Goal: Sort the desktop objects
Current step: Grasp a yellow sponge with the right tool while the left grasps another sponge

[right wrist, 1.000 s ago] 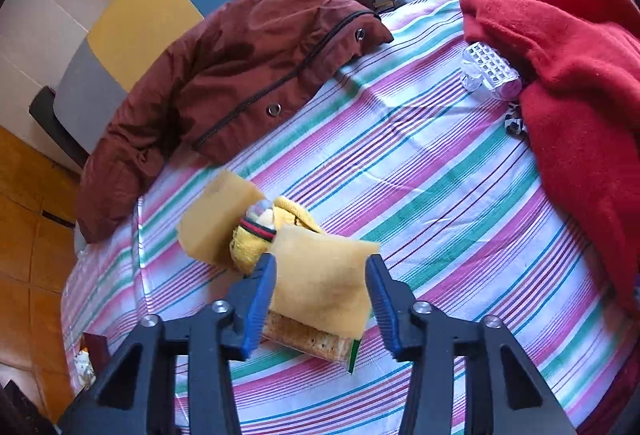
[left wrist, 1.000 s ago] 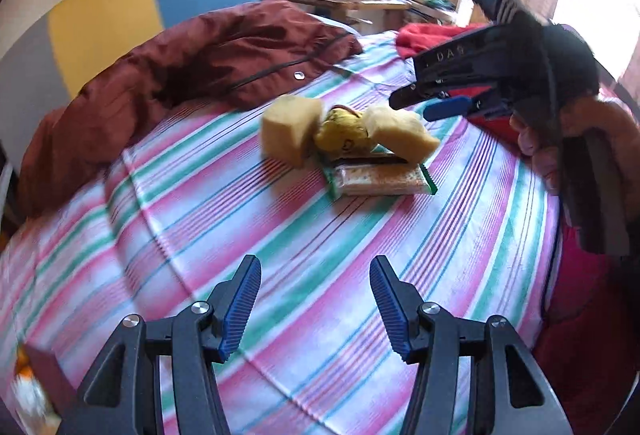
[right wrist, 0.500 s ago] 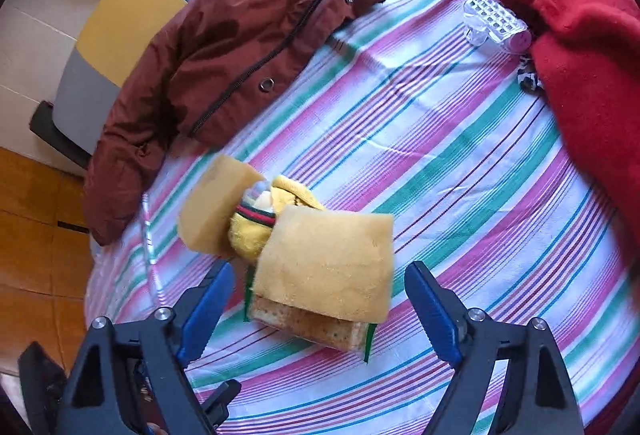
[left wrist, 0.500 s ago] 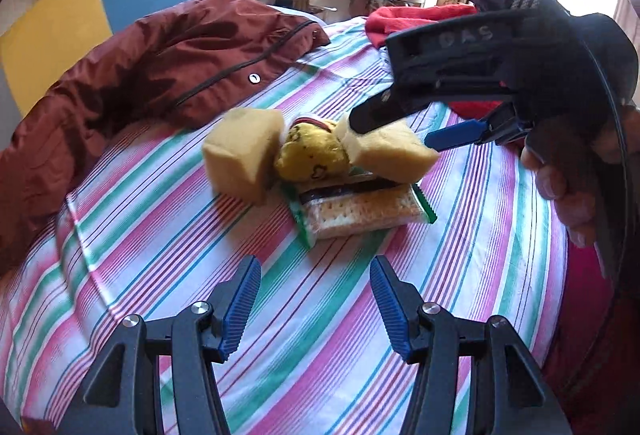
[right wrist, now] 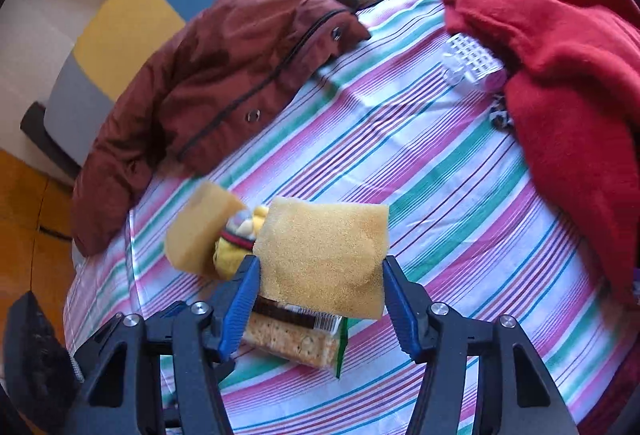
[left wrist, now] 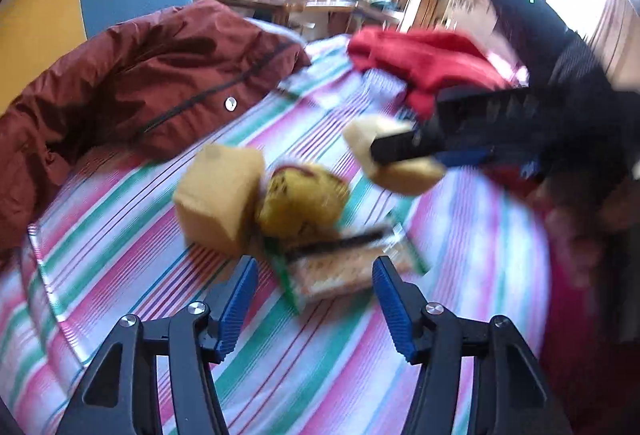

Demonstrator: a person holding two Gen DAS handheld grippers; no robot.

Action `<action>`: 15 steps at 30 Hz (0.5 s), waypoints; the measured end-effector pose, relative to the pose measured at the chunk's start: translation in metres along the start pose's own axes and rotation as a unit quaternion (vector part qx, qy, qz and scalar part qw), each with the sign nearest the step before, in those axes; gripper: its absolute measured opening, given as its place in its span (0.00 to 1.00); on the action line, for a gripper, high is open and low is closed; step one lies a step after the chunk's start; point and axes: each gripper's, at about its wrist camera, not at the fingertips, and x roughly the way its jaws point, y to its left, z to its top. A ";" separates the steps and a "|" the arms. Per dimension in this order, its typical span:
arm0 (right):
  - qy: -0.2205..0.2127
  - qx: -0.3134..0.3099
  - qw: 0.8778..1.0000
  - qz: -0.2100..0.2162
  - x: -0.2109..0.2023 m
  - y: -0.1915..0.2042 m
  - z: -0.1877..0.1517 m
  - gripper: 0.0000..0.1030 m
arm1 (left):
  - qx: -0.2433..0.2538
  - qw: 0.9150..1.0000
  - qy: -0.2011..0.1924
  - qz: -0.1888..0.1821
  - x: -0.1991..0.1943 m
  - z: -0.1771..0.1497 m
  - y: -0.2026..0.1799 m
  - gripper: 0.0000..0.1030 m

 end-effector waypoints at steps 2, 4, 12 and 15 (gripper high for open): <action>-0.005 0.002 1.000 -0.006 -0.001 -0.001 0.002 0.59 | 0.003 1.000 -0.006 0.003 -0.001 0.007 0.001 0.58; -0.006 0.002 1.000 -0.008 -0.002 -0.003 0.003 0.59 | -0.002 1.000 -0.021 0.014 -0.004 0.014 0.005 0.56; -0.008 -0.008 1.000 -0.001 -0.005 0.002 0.005 0.60 | -0.046 0.996 -0.015 0.078 0.000 0.027 0.048 0.56; -0.009 -0.012 1.000 -0.001 -0.006 0.003 0.005 0.60 | -0.014 0.995 -0.003 0.098 0.007 0.027 0.047 0.56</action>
